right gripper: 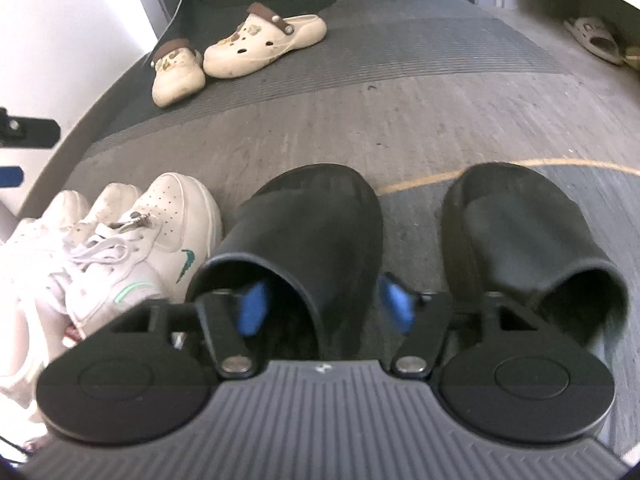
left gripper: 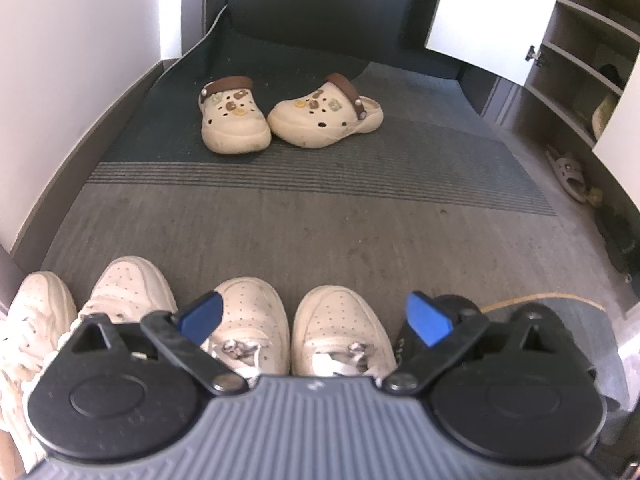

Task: Organize scattered shoes
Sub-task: 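Grasp the other black slide with the right tool and align it alongside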

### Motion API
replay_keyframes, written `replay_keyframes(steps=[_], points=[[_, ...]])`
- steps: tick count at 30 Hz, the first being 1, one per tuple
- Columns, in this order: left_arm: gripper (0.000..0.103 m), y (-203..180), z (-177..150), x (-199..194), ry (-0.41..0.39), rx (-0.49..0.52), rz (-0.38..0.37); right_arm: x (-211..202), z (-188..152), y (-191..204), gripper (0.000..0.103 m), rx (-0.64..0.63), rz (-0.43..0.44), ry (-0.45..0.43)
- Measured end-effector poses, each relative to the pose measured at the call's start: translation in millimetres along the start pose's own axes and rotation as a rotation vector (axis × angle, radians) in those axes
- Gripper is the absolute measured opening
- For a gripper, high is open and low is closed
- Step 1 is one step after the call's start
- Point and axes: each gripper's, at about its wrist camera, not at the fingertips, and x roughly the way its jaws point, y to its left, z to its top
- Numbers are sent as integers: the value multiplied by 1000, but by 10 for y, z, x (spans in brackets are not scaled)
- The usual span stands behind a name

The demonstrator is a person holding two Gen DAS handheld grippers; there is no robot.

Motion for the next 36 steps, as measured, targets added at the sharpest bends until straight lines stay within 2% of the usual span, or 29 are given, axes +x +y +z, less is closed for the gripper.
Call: replay_keyframes(steps=[5, 8, 13, 15, 18, 21, 23, 26, 31, 36], points=[[100, -21, -14, -9, -1, 10, -6, -418, -152, -203, 71, 39, -9, -68], [100, -17, -13, 5, 4, 0, 1, -585, -213, -362, 71, 67, -52, -100], [100, -91, -30, -10, -2, 17, -13, -582, -240, -541, 70, 146, -128, -93], [100, -104, -41, -4, 1, 25, -14, -537, -220, -637, 70, 194, -141, -84], [100, -106, -48, 37, 16, 17, -12, -400, -214, -682, 68, 199, -153, -83], [100, -102, -46, 67, 17, 12, -12, -291, -205, -709, 59, 191, -165, -93], [100, -82, -37, 68, 13, 3, -9, -220, -182, -694, 28, 140, -208, -95], [100, -52, -24, 70, 9, -9, -6, -178, -149, -670, 10, 133, -172, -94], [100, -2, -1, 72, 1, -30, 0, -160, -130, -586, 10, 163, -135, -77], [100, -44, -7, 27, -4, -26, -51, -121, -119, -468, 10, 196, -94, -53]])
